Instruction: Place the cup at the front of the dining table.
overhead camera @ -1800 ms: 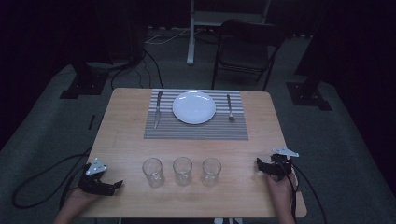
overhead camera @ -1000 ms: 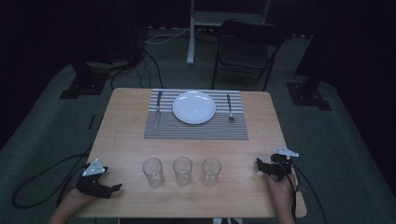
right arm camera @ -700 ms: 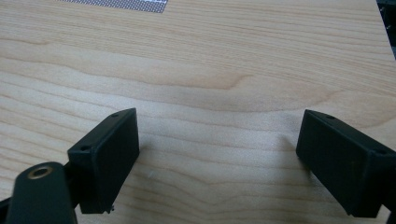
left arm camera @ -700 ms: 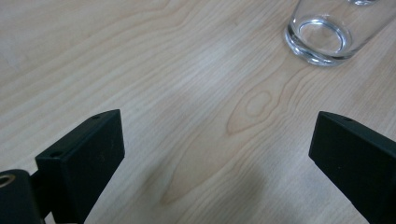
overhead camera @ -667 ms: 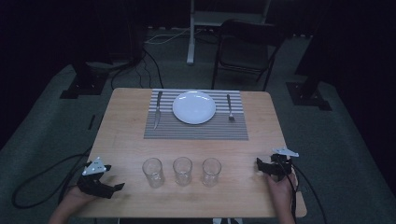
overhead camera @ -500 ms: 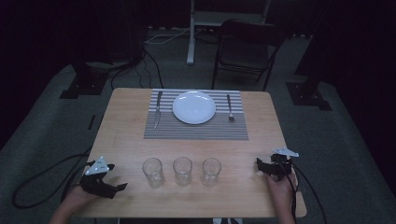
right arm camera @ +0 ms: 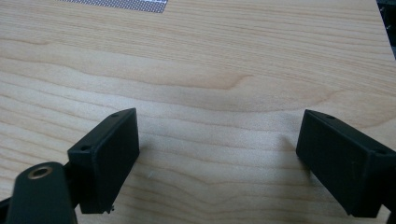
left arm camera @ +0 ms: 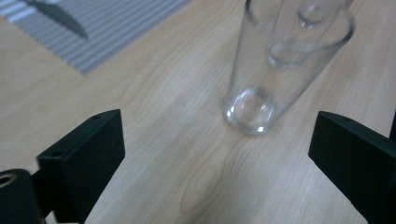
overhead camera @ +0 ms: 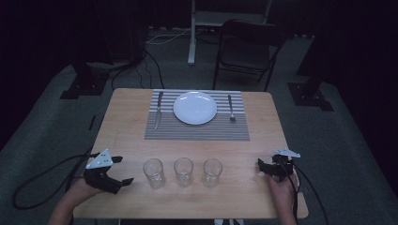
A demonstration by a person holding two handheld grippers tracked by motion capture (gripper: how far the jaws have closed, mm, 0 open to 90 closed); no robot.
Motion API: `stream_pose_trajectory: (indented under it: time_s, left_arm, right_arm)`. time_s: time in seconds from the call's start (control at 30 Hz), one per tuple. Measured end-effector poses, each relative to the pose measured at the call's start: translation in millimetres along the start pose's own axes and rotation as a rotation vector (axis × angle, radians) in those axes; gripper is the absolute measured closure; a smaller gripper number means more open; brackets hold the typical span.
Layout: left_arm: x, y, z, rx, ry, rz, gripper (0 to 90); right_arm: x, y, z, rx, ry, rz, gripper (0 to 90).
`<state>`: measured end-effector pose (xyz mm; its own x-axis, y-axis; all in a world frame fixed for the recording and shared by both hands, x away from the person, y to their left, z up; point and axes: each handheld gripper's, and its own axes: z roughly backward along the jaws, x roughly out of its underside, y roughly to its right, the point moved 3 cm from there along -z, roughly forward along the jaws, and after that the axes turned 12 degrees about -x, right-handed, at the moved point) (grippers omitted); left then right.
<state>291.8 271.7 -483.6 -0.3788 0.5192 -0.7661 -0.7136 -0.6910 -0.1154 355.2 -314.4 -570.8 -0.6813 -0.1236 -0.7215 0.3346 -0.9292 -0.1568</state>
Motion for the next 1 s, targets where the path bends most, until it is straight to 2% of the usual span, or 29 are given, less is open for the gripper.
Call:
stream_pose_trajectory:
  time_s: [0.1, 0.5, 0.53, 0.83, 1.0]
  left_arm:
    - [-7.8, 1.6, 1.8, 0.004, 0.013, -0.011, 5.1]
    - [-43.9, 11.2, 2.8, 0.078, 0.056, -0.060, 5.1]
    - [-47.2, 11.9, 1.9, 0.073, 0.057, -0.069, 5.2]
    - [-72.5, 22.9, -12.5, 0.117, 0.045, -0.119, 5.1]
    - [-85.4, 28.6, -21.0, 0.128, 0.029, -0.148, 5.1]
  right_arm:
    - [0.0, 0.0, -0.1, 0.000, 0.001, 0.000, 13.0]
    - [0.0, 0.1, -0.1, 0.000, 0.001, 0.002, 13.0]
    - [0.0, 0.2, -0.1, 0.000, 0.001, 0.003, 13.0]
    - [0.0, 0.2, -0.1, 0.000, 0.001, 0.003, 13.0]
    - [0.1, 0.2, -0.1, 0.000, 0.001, 0.002, 13.0]
